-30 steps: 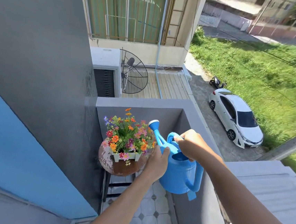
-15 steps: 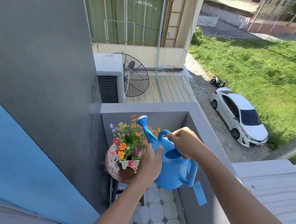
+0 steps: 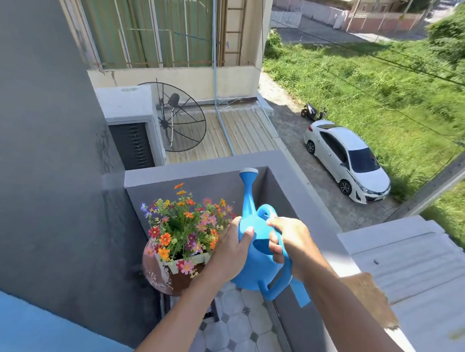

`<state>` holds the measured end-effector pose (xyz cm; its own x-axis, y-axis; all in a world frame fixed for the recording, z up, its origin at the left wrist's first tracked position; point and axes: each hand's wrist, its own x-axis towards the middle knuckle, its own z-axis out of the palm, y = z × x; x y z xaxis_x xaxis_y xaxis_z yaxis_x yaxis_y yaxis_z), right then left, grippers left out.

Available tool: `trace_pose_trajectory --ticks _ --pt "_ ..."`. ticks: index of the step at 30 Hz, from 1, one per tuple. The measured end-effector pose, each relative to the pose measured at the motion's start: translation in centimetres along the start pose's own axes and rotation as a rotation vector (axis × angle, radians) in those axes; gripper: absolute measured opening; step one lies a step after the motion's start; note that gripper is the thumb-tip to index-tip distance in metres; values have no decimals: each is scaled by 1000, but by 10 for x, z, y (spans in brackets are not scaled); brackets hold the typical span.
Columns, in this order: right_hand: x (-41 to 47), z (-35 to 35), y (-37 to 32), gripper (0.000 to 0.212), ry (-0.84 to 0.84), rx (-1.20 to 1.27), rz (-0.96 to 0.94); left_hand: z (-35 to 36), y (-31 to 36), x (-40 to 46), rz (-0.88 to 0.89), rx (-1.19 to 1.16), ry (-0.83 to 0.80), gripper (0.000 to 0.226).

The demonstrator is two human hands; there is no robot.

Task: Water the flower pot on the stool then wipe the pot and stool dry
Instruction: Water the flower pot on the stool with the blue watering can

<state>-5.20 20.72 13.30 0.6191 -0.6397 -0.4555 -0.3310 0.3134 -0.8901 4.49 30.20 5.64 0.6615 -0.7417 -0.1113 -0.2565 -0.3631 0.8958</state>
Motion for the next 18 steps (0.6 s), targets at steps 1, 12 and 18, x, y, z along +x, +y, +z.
trace_pose_trajectory --ticks 1,12,18 --pt "1 -7 2 13 38 57 4 9 2 7 8 -9 -25 44" --pt "57 -92 5 21 379 457 56 106 34 89 25 -104 -395 41" --pt "103 -144 10 22 462 416 81 173 33 145 -24 -120 -464 47"
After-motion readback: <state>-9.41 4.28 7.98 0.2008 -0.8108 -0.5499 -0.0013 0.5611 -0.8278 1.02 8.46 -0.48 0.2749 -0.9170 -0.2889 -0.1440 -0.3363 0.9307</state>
